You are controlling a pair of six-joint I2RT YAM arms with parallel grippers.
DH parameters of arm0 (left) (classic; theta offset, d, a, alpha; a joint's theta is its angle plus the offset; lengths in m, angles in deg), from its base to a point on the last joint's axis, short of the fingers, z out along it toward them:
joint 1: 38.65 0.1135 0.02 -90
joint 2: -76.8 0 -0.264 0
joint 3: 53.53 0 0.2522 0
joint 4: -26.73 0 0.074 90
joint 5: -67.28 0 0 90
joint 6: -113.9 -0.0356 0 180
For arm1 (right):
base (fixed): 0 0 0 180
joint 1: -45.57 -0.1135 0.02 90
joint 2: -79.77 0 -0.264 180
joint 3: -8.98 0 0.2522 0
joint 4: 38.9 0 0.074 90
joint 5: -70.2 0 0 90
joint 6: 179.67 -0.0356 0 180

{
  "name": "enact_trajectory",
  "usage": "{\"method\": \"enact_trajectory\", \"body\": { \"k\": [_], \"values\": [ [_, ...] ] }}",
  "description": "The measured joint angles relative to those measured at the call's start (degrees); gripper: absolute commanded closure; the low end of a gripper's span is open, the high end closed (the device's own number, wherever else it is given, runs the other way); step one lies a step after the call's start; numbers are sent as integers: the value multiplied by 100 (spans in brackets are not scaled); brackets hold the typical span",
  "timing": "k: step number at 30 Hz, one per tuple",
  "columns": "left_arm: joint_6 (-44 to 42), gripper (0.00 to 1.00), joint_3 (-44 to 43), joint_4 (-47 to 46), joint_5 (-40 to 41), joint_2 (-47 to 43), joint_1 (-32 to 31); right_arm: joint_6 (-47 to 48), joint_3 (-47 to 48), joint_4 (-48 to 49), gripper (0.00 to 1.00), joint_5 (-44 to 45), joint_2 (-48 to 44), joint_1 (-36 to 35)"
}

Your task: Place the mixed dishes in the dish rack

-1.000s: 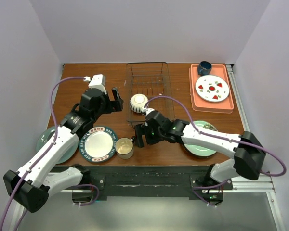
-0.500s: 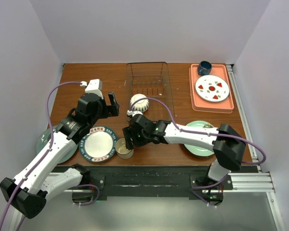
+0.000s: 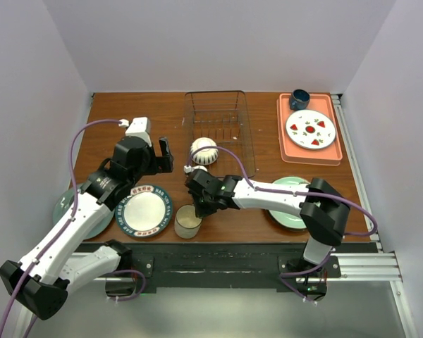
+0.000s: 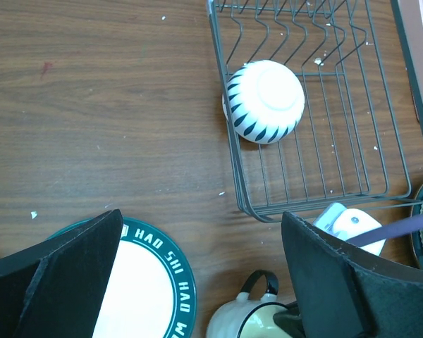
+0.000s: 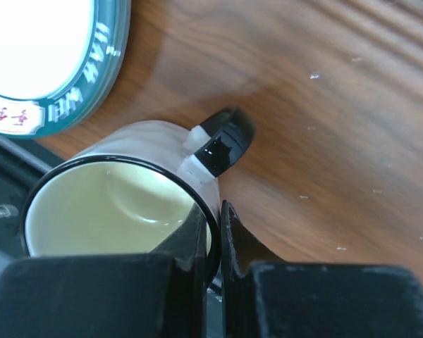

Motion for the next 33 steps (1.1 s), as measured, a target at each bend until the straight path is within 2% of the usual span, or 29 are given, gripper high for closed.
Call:
{"method": "enact_trajectory", "body": {
  "k": [6,10,17,25,33],
  "values": [
    [-190,0,-208,118,-221,2,0,136,7,-214,100,111,-85,-2],
    [-415,0,-328,205,-664,-4,0,229,22,-520,100,306,-404,0],
    [-909,2,-337,212,-2074,-118,0,389,485,-1010,100,841,-1366,0],
    [-1429,3,-337,72,-3460,-72,0,509,1049,-1204,100,1727,-1792,0],
    [-1637,10,-339,-24,-3786,299,-4,715,1255,-1248,100,2487,-1755,0]
  ]
}}
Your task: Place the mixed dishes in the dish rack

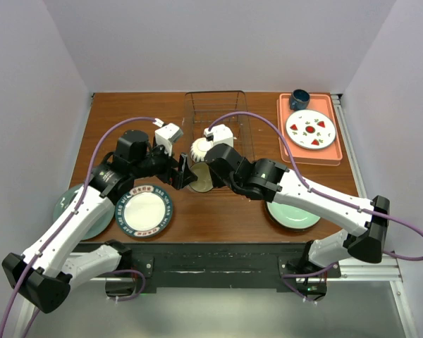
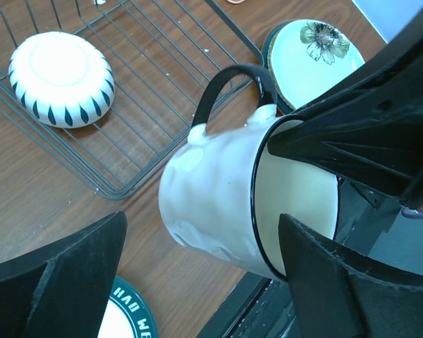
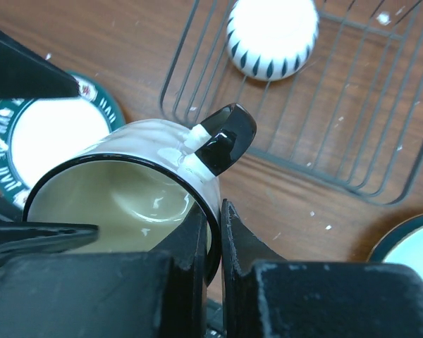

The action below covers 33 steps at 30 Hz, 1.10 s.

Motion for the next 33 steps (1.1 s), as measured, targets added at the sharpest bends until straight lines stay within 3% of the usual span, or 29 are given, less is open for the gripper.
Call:
{"method": "enact_trajectory", "body": {
  "k": [4,11,13,17,20,22,25,26,29,33],
  "values": [
    [0,23,-28,-92,57,297,-44,149,55,17,100,313,133,0],
    [286,62,-111,-227,262,776,-160,317,57,168,100,761,424,17],
    [356,69,-146,-262,382,863,-173,323,57,208,100,844,483,17],
    [509,100,-278,-306,728,1150,-223,308,120,271,100,1014,590,28],
    [568,100,-339,-321,1113,1397,-313,275,240,339,98,1126,704,39],
    [599,100,-378,-323,1261,1506,-361,273,258,334,92,1172,758,55],
    [595,100,-393,-323,1434,1534,-428,247,267,317,63,1189,785,72],
    [551,100,-393,-323,1508,1534,-452,201,304,310,48,1163,785,70],
    [433,100,-393,-350,1576,1526,-455,101,518,345,32,1051,704,28],
    [264,100,-382,-619,1738,1486,-452,-55,538,326,22,811,396,55]
  ]
}}
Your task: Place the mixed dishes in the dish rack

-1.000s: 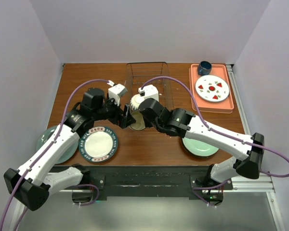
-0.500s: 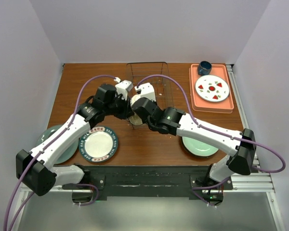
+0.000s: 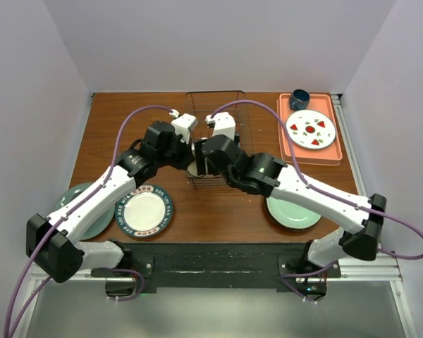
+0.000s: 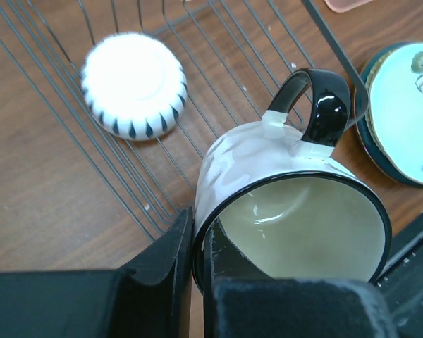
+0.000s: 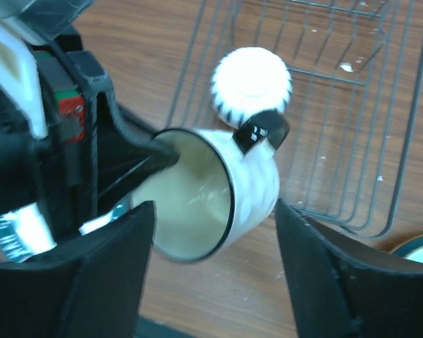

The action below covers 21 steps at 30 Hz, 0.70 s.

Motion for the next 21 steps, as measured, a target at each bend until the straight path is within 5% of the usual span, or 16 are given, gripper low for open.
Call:
{"method": "enact_trajectory", "body": {
  "k": [10,21],
  "values": [
    [-866,100,109,-1119,236,-326,0,-483,-695,4,19,-1255,-1384,1182],
    [-3303,100,289,-2586,105,-426,0,-520,-352,-39,18,-2789,-1480,1871]
  ]
}}
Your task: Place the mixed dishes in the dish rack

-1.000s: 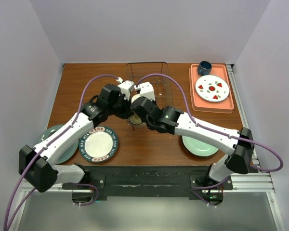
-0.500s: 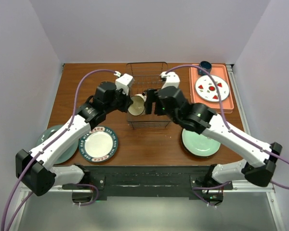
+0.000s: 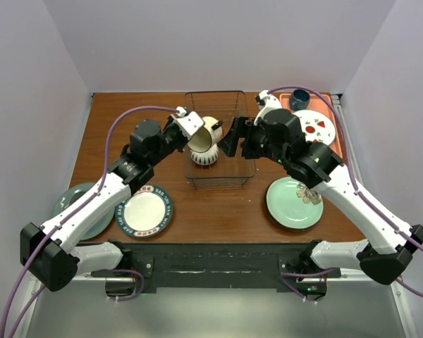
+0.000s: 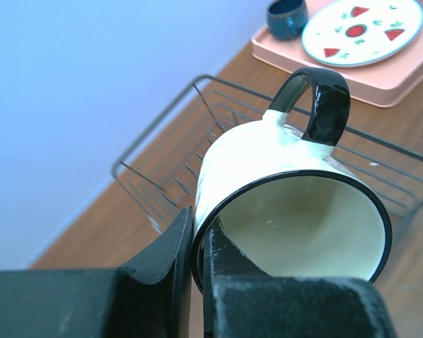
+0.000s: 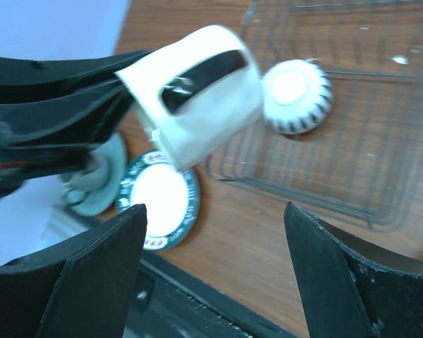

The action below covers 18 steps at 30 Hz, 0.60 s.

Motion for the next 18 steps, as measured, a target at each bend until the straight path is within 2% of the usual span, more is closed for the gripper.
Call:
{"method": "enact_trajectory", "body": {
  "k": [9,18],
  "values": [
    [-1856,100,1351,-2076,-341,-367,0,13,319,15,17,-1537,98,542],
    [-2896,100,1488,-3134,-1043,-374,0,219,417,55,19,-2699,713,796]
  ]
}}
